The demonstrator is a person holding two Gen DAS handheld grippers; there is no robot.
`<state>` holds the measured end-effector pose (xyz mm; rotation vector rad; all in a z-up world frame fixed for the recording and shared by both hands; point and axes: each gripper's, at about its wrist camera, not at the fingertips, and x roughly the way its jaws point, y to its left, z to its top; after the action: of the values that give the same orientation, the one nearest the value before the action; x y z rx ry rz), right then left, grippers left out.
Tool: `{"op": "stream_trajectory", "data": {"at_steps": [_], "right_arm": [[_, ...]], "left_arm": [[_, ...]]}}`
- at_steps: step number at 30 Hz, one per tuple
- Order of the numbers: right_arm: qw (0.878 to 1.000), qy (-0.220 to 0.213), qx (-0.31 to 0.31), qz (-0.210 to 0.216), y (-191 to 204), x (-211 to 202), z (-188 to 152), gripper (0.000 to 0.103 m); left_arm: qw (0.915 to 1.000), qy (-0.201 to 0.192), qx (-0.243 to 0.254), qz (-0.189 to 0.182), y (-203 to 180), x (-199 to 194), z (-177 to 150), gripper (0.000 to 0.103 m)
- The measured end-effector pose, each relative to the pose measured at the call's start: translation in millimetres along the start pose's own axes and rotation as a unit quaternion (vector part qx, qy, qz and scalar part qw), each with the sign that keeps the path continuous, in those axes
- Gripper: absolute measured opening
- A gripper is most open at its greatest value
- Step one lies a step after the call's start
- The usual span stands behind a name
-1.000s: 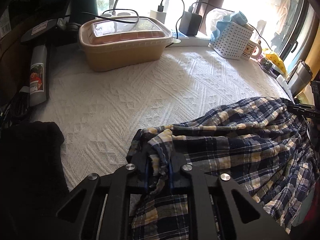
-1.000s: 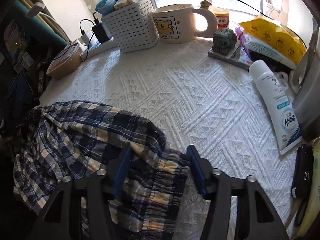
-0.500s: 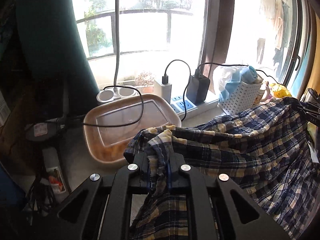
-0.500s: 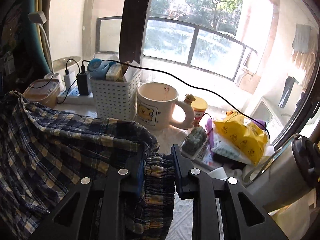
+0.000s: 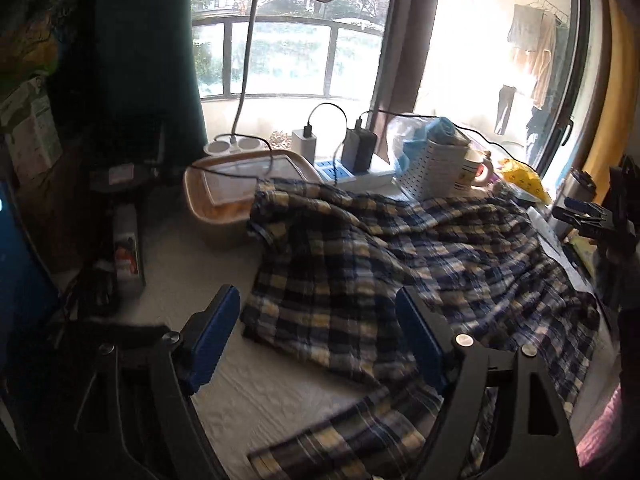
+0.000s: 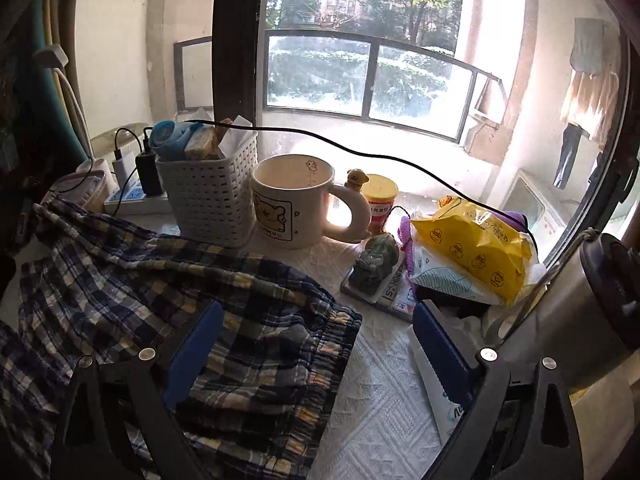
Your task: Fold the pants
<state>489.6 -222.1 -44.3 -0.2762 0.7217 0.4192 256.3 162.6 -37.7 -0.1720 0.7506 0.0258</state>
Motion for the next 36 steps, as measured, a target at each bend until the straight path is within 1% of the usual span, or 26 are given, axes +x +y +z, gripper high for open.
{"op": "stream_trajectory", "data": {"at_steps": [3, 4, 5, 7, 9, 12, 15, 16, 17, 18, 19, 20, 21, 22, 23, 25, 26, 28, 31, 32, 33, 36], "right_arm": [[1.000, -0.003, 0.005, 0.007, 0, -31, -21, 0.097], [1.000, -0.006, 0.009, 0.006, 0, -42, -32, 0.097], [1.000, -0.007, 0.016, 0.007, -2, -52, -42, 0.097], [0.999, -0.005, 0.033, 0.019, -8, -68, -63, 0.097], [0.999, -0.003, 0.043, 0.019, -12, -82, -85, 0.097], [0.998, 0.006, 0.057, 0.018, -21, -94, -114, 0.097], [0.996, 0.010, 0.074, 0.039, -30, -98, -137, 0.095], [0.996, 0.011, 0.076, 0.048, -32, -98, -143, 0.093], [0.995, 0.011, 0.078, 0.056, -32, -97, -148, 0.090], [0.995, 0.013, 0.079, 0.060, -32, -95, -153, 0.088], [0.995, 0.016, 0.081, 0.062, -32, -93, -156, 0.083], [0.994, 0.020, 0.083, 0.064, -33, -91, -159, 0.075], [0.994, 0.023, 0.086, 0.070, -32, -90, -162, 0.069], [0.992, 0.025, 0.089, 0.081, -31, -88, -164, 0.060], [0.991, 0.027, 0.089, 0.094, -30, -88, -166, 0.057], [0.987, 0.041, 0.089, 0.127, -24, -84, -171, 0.057], [0.987, 0.046, 0.084, 0.132, -19, -83, -173, 0.057], [0.988, 0.050, 0.071, 0.128, -12, -85, -177, 0.057], [0.987, 0.046, 0.070, 0.141, -6, -90, -180, 0.056], [0.987, 0.044, 0.066, 0.142, -3, -93, -181, 0.035], [0.987, 0.044, 0.060, 0.139, 2, -95, -182, 0.024], [0.990, 0.025, 0.053, 0.126, 12, -114, -176, 0.024]], "left_arm": [[0.9986, 0.023, -0.026, -0.040, -17, -17, -40, 0.080], [0.9978, 0.029, -0.035, -0.048, -22, -21, -53, 0.080], [0.9972, 0.038, -0.042, -0.049, -26, -23, -66, 0.080], [0.9964, 0.054, -0.051, -0.041, -34, -26, -88, 0.080], [0.9949, 0.065, -0.065, -0.041, -35, -29, -105, 0.080], [0.9926, 0.069, -0.088, -0.047, -36, -34, -125, 0.080], [0.9888, 0.074, -0.109, -0.070, -36, -32, -138, 0.080], [0.9874, 0.077, -0.114, -0.078, -37, -30, -143, 0.079], [0.9868, 0.076, -0.114, -0.086, -38, -29, -147, 0.075], [0.9868, 0.074, -0.112, -0.091, -41, -28, -150, 0.067], [0.9872, 0.078, -0.107, -0.089, -44, -27, -154, 0.047], [0.9872, 0.082, -0.104, -0.088, -47, -25, -157, 0.035], [0.9873, 0.080, -0.102, -0.092, -49, -25, -161, 0.029], [0.9875, 0.079, -0.099, -0.094, -51, -27, -164, 0.016], [0.9876, 0.078, -0.097, -0.096, -51, -29, -167, 0.011], [0.9877, 0.072, -0.097, -0.100, -49, -33, -173, 0.003], [0.9877, 0.070, -0.097, -0.101, -48, -35, -175, 0.001], [0.9871, 0.065, -0.099, -0.108, -46, -41, -178, 0.000], [0.9872, 0.056, -0.097, -0.113, -41, -50, -181, 0.000], [0.9872, 0.052, -0.098, -0.114, -38, -53, -182, 0.000], [0.9871, 0.047, -0.101, -0.114, -36, -57, -182, 0.000], [0.9866, 0.026, -0.114, -0.114, -23, -73, -178, 0.000]]}}
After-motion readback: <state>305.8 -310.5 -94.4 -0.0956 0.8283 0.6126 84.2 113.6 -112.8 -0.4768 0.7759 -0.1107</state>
